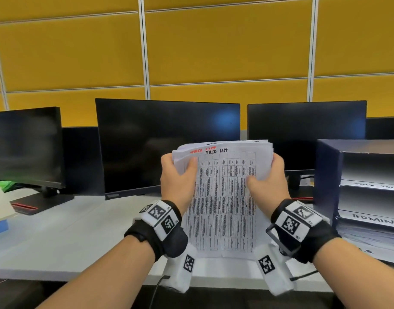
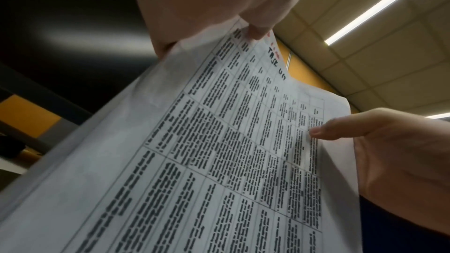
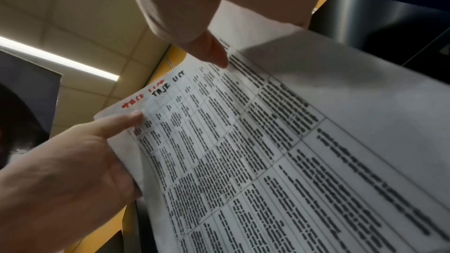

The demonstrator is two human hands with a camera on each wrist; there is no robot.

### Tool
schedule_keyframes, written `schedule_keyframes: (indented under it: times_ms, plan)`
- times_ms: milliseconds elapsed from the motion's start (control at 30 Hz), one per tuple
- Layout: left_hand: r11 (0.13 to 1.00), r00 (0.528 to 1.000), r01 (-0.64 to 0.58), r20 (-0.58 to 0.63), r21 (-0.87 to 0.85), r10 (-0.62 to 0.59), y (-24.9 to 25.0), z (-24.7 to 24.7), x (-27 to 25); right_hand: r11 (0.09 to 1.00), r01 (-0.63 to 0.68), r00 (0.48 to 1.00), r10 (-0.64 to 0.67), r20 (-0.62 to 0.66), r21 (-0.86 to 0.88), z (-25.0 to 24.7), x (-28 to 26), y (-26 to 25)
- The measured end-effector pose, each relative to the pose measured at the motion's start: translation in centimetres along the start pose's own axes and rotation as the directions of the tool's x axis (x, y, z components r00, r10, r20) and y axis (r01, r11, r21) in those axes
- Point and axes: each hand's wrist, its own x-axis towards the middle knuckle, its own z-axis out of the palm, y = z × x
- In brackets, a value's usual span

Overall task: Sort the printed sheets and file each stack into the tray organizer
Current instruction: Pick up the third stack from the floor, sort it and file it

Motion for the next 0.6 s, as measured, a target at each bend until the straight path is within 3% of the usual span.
schedule_keyframes:
  times_ms: [200, 367, 600]
  plan:
    - [0.993, 0.990, 0.118, 0.076, 0.011, -0.118, -0.3, -0.6, -0.2, 0.999, -0.043, 0.999, 0.043, 0.012, 0.027, -0.3, -0.1, 0.4]
    - [0.997, 0.998, 0.065, -0.025, -0.043, -0.066, 0.3, -0.7, -0.4, 0.997, 0.076, 0.997, -0.076, 0.003, -0.011, 0.0, -0.6, -0.2]
    - [0.968, 0.965, 0.245, 0.083, 0.047, -0.248, -1.7, -1.2, -0.9, 0.990, -0.103, 0.984, 0.115, 0.139, -0.096, 0.1, -0.7, 2.5]
